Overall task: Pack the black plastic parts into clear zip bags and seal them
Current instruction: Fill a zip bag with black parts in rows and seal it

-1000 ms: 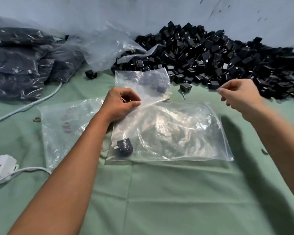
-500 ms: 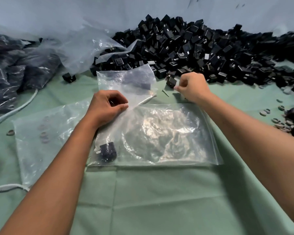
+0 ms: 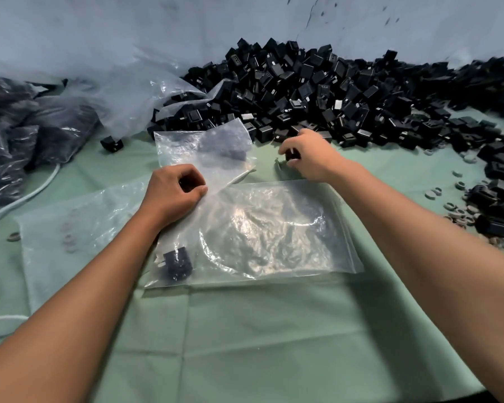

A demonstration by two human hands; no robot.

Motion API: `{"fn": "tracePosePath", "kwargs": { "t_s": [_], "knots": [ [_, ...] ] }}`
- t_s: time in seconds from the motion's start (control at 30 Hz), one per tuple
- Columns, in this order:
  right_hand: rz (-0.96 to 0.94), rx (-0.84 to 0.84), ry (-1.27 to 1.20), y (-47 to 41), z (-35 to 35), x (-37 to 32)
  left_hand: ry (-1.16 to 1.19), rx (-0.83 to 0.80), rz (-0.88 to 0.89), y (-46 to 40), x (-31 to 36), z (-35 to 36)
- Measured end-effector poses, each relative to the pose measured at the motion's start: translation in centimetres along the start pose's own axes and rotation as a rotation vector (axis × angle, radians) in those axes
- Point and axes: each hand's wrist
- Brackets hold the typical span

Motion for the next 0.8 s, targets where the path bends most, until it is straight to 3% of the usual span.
{"fn": "tracePosePath", "kwargs": {
  "t_s": [0.13, 0.23, 0.37, 0.57, 0.63, 0.8],
  "knots": [
    [0.272, 0.231, -0.121, 4.7, -1.6, 2.0, -0.097, -0.001, 0.053, -0.2, 0.1, 0.4],
    [0.387, 0.066, -0.153, 8.5, -3.4, 2.8, -0.145, 0.001, 0.071, -0.3, 0.0, 0.6],
    [0.294, -0.243, -0.326, 11.4, -4.4, 1.3, -0.174, -0.007, 0.067, -0.4, 0.1, 0.7],
    [0.169, -0.109, -0.798, 12.1, -2.7, -0.2, -0.183, -0.006, 0.048, -0.4, 0.1, 0.7],
    [0.166, -0.126, -0.795, 12.4, -2.6, 0.1, -0.189, -0.005, 0.045, -0.4, 0.1, 0.7],
    [0.117, -0.348, -0.491, 13.1, -4.0, 0.6, -0.197, -0.002, 0.046, -0.5, 0.1, 0.9]
  ]
}}
Point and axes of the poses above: each hand's wrist, its own y-axis away from the middle knuckle, its own z-axis out of the palm, x = y × z, and after that the axes turned 9 degrees about -z, right-handed
